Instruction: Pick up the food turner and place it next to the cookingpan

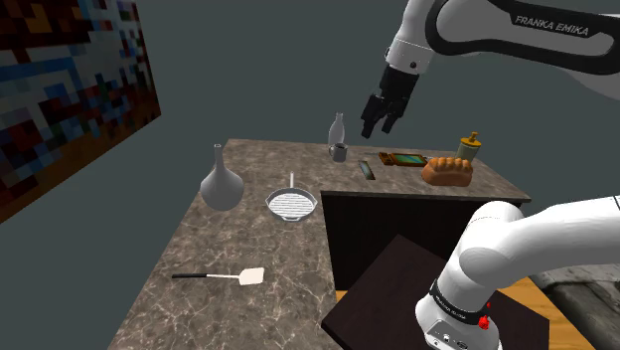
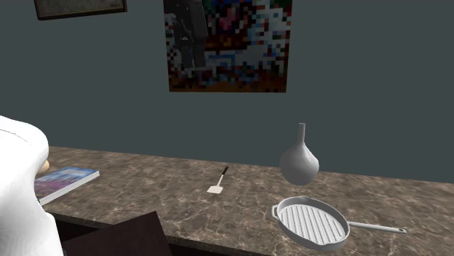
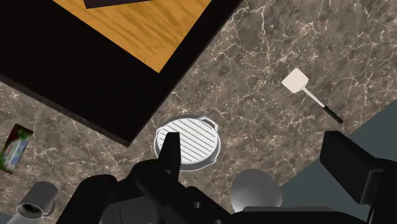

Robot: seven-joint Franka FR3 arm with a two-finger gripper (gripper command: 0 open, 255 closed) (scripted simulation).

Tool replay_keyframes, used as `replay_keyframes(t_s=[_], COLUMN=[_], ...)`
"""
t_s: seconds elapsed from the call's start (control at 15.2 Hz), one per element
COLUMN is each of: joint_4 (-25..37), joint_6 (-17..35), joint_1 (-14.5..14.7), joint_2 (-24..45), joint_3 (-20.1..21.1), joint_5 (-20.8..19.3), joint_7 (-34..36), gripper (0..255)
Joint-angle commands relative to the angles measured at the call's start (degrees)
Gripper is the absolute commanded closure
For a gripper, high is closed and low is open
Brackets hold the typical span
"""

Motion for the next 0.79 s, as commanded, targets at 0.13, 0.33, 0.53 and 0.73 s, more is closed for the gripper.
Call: replay_keyframes(t_s=[0.13,0.33,0.53,0.73], joint_4=[-1.33,-2.83,-3.72,-4.02], joint_6=[3.49,8.67,13.73,18.61], joint_1=[0.85,2.12,3.34,4.51], joint_2=[2.36,6.33,10.8,15.68], joint_3=[0.53,1.35,2.22,3.13], joint_5=[0.29,0.68,1.03,1.28], joint_7=[-0.99,-2.46,-3.92,-5.34], gripper=[0,0,0,0])
